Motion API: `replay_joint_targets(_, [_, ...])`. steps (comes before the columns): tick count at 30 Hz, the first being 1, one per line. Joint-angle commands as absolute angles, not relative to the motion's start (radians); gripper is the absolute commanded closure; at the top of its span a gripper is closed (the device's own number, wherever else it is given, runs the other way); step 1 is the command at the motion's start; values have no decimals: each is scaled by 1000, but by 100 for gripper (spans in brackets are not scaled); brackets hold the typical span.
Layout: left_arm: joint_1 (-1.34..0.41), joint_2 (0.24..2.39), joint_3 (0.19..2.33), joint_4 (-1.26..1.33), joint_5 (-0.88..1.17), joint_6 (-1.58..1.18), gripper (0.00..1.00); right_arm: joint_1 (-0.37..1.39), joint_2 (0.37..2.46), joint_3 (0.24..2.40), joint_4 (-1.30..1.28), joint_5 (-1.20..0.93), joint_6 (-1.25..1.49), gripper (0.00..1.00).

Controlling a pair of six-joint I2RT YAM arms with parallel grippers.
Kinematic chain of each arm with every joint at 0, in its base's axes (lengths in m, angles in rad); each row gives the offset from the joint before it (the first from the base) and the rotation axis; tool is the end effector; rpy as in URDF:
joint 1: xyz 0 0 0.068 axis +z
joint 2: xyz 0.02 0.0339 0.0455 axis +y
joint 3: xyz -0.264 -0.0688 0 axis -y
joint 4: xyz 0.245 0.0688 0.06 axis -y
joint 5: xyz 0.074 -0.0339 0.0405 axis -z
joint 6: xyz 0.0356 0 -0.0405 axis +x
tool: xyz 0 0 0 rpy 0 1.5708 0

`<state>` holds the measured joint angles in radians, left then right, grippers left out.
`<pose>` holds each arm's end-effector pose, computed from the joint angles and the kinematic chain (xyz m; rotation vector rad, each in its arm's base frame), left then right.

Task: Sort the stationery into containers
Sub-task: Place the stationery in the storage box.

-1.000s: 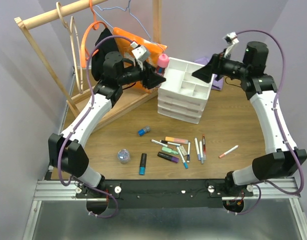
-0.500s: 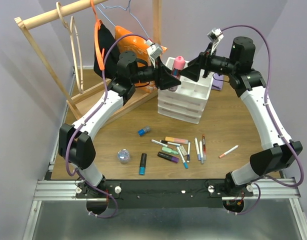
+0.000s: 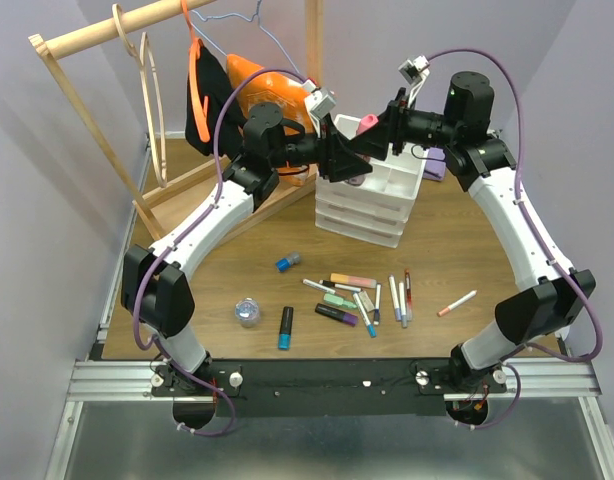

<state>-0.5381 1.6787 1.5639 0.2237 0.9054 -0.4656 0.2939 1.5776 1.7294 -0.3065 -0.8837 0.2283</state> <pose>0.3241 -0.2260 0.4179 0.8598 1.4565 -1.4316 0.3273 0.1278 0.4590 -0.7317 1.6492 1.1338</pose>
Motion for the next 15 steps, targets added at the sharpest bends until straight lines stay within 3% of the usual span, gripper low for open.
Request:
replay_joint_targets(1, [-548,1671,1589,267,922,-474,100,301,1588,1761,-282,-904,253,47])
replay_joint_targets(3, [-548,1666,1588,261,911,-468,100,302,1585,1763,-299,-900,244,59])
replay_joint_targets(4, [-546,1666,1586,252,904,-462,100,301,1583,1761,-304,-891,239,71])
replay_joint_targets(6, [-542,1661,1582,238,872,-451,100,301,1577,1759,-324,-879,219,81])
replay_joint_targets(7, [-540,1657,1580,206,850,-437,100,301,1575,1764,-333,-864,210,92])
replay_joint_targets(10, [-528,1637,1585,102,761,-366,60,301,1586,1787,-370,-832,160,99])
replay_joint_targets(11, [-525,1629,1586,71,729,-344,39,301,1594,1816,-380,-816,143,99])
replay_joint_targets(13, [-506,1599,1588,2,665,-295,26,301,1618,1841,-405,-786,89,99])
replay_joint_targets(14, [-497,1583,1585,-30,641,-258,1,301,1624,1856,-410,-773,71,99])
replay_joint_targets(15, [-485,1553,1565,-44,628,-247,1,302,1631,1876,-399,-759,46,99])
